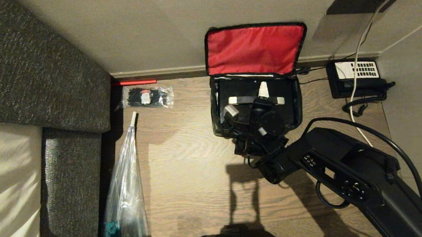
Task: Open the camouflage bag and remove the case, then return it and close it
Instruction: Grip the handle
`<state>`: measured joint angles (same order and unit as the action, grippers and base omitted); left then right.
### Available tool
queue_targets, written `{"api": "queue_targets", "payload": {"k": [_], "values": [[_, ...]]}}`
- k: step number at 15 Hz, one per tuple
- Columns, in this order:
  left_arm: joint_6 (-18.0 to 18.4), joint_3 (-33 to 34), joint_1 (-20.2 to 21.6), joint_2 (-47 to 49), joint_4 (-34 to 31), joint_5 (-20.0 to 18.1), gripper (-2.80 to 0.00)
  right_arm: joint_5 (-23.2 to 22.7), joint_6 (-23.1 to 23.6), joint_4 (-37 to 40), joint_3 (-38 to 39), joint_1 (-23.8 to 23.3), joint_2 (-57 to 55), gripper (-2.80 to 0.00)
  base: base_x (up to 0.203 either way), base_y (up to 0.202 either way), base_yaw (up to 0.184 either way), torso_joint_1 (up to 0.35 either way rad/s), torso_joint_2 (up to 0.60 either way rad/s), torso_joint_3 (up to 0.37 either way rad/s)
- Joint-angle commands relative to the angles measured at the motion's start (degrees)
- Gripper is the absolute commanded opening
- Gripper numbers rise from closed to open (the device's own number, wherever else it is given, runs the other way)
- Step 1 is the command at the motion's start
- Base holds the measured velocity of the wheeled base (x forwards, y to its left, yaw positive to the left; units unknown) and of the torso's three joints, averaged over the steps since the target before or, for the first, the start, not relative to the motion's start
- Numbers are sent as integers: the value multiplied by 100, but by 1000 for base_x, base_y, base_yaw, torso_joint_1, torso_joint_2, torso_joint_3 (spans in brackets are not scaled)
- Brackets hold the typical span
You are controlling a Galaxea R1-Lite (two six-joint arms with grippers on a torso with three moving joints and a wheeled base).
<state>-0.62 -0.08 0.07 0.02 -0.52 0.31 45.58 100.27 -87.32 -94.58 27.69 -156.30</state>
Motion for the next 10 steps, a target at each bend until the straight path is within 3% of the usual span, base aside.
{"api": "queue_targets", "payload": {"k": [1,10], "values": [[1,-1,1,-2,-1,4,-280,30,80,-34,-263,-88,-243,0,0,0,0,0,0,0],[1,-1,1,-2,-1,4,-280,47,-24,-34,-344,-88,-340,0,0,0,0,0,0,0]]}}
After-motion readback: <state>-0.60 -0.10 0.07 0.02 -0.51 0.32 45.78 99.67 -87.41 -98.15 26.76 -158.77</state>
